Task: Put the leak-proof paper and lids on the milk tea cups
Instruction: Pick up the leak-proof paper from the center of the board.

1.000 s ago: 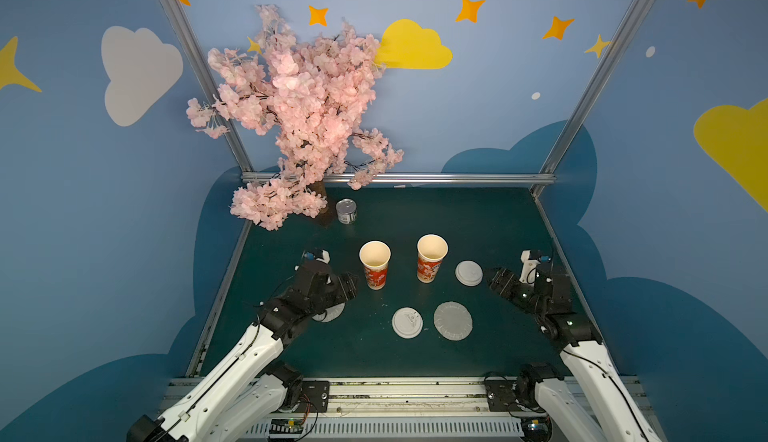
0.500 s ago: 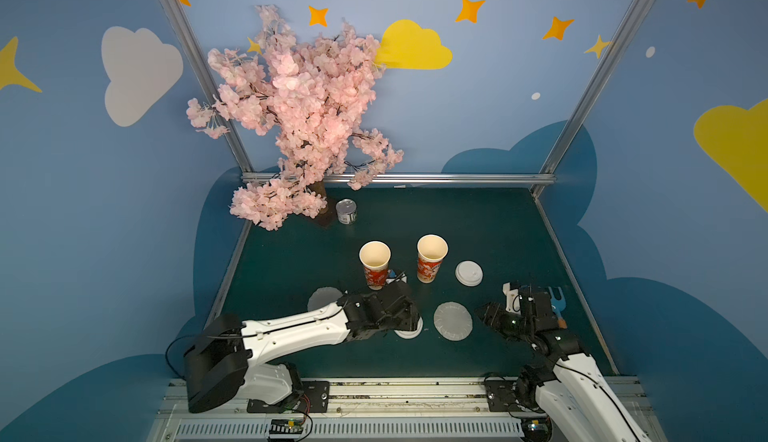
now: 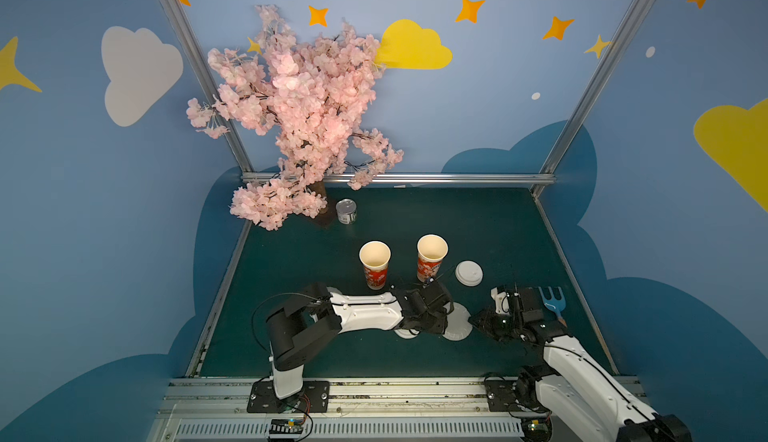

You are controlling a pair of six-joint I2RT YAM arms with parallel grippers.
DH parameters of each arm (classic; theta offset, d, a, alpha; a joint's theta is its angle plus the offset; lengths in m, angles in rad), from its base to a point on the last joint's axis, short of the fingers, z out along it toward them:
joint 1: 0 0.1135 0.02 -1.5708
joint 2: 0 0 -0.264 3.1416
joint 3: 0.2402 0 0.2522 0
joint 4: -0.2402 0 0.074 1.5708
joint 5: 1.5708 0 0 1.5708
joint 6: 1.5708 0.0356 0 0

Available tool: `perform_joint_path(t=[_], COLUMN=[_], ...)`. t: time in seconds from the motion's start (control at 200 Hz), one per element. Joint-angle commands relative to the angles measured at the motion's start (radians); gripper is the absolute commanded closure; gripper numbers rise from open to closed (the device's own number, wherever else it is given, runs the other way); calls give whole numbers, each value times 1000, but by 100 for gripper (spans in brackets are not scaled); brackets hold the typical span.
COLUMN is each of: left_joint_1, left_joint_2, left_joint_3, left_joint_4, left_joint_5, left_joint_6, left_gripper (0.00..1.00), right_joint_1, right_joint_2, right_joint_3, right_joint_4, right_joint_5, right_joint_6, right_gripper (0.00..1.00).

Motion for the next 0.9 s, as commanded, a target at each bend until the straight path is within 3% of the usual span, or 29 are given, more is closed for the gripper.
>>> perform_joint_path(t=[0.0,0.486,0.891], left_joint_1=[10,36,74], left_joint_2=[7,80,39], left_joint_3=[2,14,-123], left_joint_4=[-12,-60,283], left_joint_5=[27,55,160], left_joint_6=[-21,-72,-148], left_gripper=[55,53,54], right_joint_1=[25,115,133], right_joint_2=[28,111,125], right_joint_3=[11,15,16], right_joint_4=[36,64,71], right_joint_5=[31,105,101], right_joint_6=[-9,19,36], right_gripper=[72,72,74])
